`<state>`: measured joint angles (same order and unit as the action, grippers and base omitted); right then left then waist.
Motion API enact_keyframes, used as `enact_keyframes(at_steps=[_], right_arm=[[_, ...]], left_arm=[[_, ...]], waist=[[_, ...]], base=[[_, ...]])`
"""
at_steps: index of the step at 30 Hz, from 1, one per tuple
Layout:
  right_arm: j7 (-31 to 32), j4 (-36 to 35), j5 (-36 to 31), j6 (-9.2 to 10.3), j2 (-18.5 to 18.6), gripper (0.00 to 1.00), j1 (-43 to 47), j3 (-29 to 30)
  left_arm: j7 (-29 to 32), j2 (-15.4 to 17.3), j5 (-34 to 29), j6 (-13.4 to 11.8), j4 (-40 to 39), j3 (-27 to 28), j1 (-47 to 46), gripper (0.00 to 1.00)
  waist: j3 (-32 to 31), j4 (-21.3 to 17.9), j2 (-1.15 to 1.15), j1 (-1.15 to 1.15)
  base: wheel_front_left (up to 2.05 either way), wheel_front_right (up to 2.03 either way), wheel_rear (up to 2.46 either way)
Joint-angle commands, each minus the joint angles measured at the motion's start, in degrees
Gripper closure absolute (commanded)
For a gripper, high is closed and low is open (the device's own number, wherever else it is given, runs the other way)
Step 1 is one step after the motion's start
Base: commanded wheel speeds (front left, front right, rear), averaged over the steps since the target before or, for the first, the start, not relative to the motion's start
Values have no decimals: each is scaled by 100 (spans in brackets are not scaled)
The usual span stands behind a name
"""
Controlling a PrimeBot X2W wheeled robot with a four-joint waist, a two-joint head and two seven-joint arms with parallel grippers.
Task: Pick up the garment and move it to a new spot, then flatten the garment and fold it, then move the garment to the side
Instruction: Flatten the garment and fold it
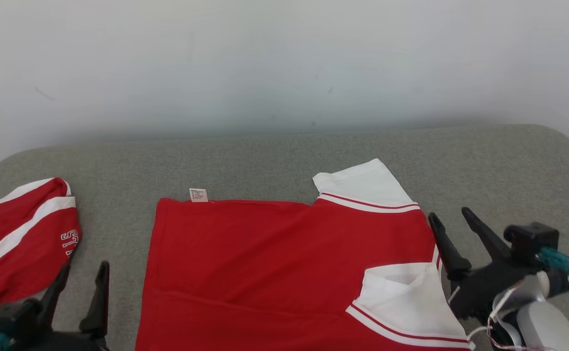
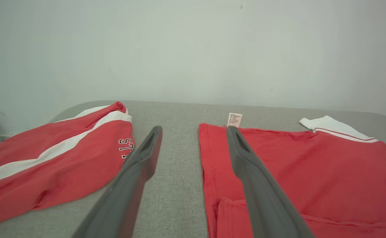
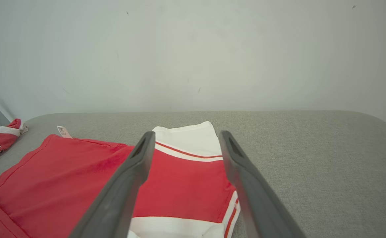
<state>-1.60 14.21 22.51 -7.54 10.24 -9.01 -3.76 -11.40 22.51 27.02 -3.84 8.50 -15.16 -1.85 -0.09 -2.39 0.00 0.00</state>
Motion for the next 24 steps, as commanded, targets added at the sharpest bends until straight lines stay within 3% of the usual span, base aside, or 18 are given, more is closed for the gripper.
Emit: enact_keyframes(at_steps=[1,7,12,16,24], right_arm=[[4,110,-90,10,45,0,-198,-83],[-9,746,-124,10,33,0,-1008,-356],[-164,1468,-159,10,26,0,-1796,-561],[-308,2073,-197,10,-15,0,-2461,-663],[-648,3189,-215,10,-158,0,-3630,-900]], left_arm=[[52,55,-15,105,171,-62,-173,0],[98,-170,322,636,1024,-157,-1026,0],[206,-334,554,927,1904,-245,-1846,0],[346,-470,815,1075,2602,-363,-2488,0],[526,-567,1190,1141,3512,-865,-3636,0]], waist=[[61,-44,0,0],[357,-71,0,0],[713,-72,0,0],[1057,-71,0,0],[1640,-70,0,0]], base=[[0,0,0],[0,0,0],[0,0,0],[0,0,0],[0,0,0]])
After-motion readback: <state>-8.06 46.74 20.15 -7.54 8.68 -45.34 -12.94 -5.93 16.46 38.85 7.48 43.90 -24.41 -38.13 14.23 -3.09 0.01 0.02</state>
